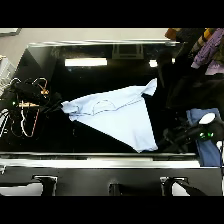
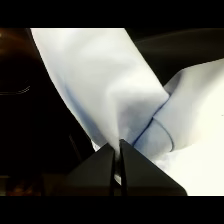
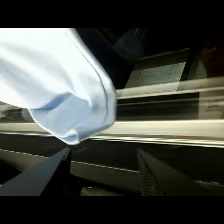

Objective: Fold the clothes and pants, and hang the long-sleeved shirts on hangers.

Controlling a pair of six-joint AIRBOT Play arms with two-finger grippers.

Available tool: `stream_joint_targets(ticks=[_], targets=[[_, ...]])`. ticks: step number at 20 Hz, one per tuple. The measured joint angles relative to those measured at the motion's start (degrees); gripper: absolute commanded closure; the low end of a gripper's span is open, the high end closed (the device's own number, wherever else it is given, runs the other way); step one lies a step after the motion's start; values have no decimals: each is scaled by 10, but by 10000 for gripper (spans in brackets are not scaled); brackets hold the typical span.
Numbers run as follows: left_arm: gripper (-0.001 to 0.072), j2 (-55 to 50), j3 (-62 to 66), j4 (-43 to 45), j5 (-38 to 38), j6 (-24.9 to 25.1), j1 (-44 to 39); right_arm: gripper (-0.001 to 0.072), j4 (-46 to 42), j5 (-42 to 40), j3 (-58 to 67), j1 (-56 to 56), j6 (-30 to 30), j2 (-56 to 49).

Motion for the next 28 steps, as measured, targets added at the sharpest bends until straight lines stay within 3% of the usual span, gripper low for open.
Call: stream_joint_targets(ticks=[4,5,7,8,10,16,19,23,28], targets=[[690,0,0,0,3,0,0,244,39,-56,-62,0,4,18],[689,0,0,0,4,0,0,307,48,-77,-70,0,4,20],[689,0,0,0,4,0,0,317,60,-115,-78,0,4,22],[690,0,0,0,4,0,0,356,64,-132,-80,0,4,23],[689,0,0,0,4,0,0,662,71,-163,-83,0,4,23],[690,0,0,2,6,0,0,678,119,-198,-60,0,-24,24],[689,0,0,5,15,0,1,679,109,-204,16,0,-18,21],[689,0,0,28,42,0,1,679,5,-218,245,0,40,-34],[689,0,0,59,80,0,1,678,-59,-219,586,0,120,-202]])
